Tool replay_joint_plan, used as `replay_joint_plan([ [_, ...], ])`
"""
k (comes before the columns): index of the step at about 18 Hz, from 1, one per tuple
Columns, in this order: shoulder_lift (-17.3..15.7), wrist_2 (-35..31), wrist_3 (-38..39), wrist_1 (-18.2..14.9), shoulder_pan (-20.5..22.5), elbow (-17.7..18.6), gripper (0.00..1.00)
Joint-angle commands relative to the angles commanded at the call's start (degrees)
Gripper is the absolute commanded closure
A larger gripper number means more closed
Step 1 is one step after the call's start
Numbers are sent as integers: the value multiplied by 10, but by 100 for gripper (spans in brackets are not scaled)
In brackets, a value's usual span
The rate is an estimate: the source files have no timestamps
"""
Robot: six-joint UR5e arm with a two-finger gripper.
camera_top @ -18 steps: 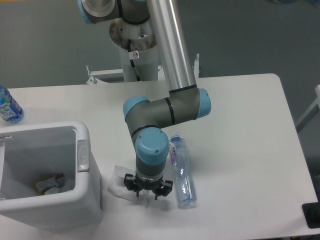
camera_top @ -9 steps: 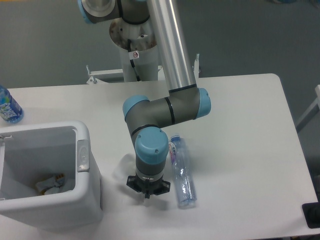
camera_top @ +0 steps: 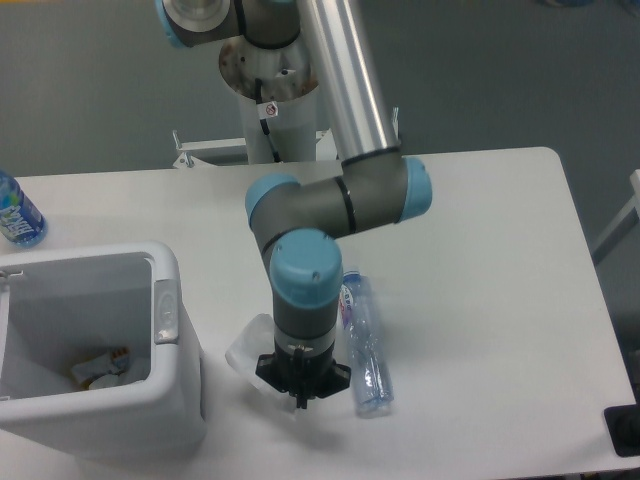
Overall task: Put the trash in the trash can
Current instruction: 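Lift the gripped tissue up off the table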
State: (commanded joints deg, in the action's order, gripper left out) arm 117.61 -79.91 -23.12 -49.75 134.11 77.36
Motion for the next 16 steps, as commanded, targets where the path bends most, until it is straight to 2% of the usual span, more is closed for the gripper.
replay_joint_plan([
  [4,-52,61,24,0,59,-42,100],
  [9,-101,205,70,0,131,-47,100],
  [16,-134,254,130,-1,127,-27,100],
])
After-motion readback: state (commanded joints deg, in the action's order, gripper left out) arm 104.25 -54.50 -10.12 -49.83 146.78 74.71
